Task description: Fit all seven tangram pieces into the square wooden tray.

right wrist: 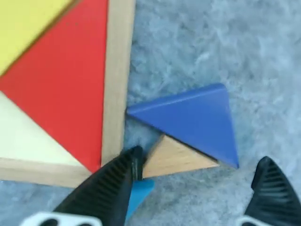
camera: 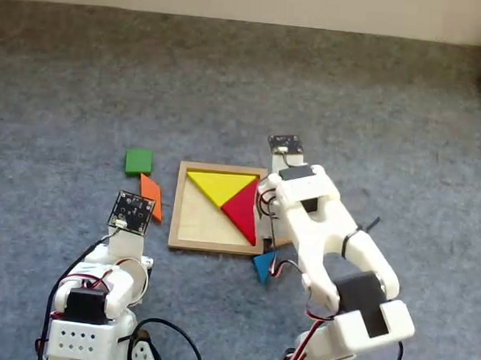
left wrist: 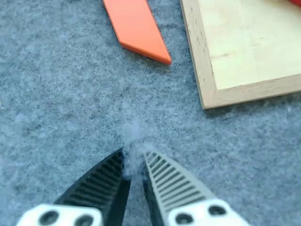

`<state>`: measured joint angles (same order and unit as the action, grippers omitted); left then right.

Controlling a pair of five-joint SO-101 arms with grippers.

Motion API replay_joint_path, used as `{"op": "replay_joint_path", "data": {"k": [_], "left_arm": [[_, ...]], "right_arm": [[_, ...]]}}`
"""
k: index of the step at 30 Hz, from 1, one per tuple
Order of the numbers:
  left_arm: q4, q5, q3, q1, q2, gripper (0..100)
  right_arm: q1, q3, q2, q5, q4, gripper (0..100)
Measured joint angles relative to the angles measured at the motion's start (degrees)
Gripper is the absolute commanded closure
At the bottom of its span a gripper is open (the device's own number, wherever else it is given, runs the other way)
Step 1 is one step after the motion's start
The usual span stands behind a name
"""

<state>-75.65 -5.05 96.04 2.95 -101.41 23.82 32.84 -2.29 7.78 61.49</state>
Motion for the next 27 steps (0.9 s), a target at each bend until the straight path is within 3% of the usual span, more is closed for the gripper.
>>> {"op": "replay_joint_path", "data": {"k": [8,27], "left_arm": [[0.0,0.0,0.0,0.0,0.0,99],[0.0,0.0,0.0,0.0,0.0,99]], "right_arm": [[-4.7,-0.2,-2.2,4.2,-0.2,79.7],[-7.1,-0.3,-2.1,4.6,-0.3,80.7]]}}
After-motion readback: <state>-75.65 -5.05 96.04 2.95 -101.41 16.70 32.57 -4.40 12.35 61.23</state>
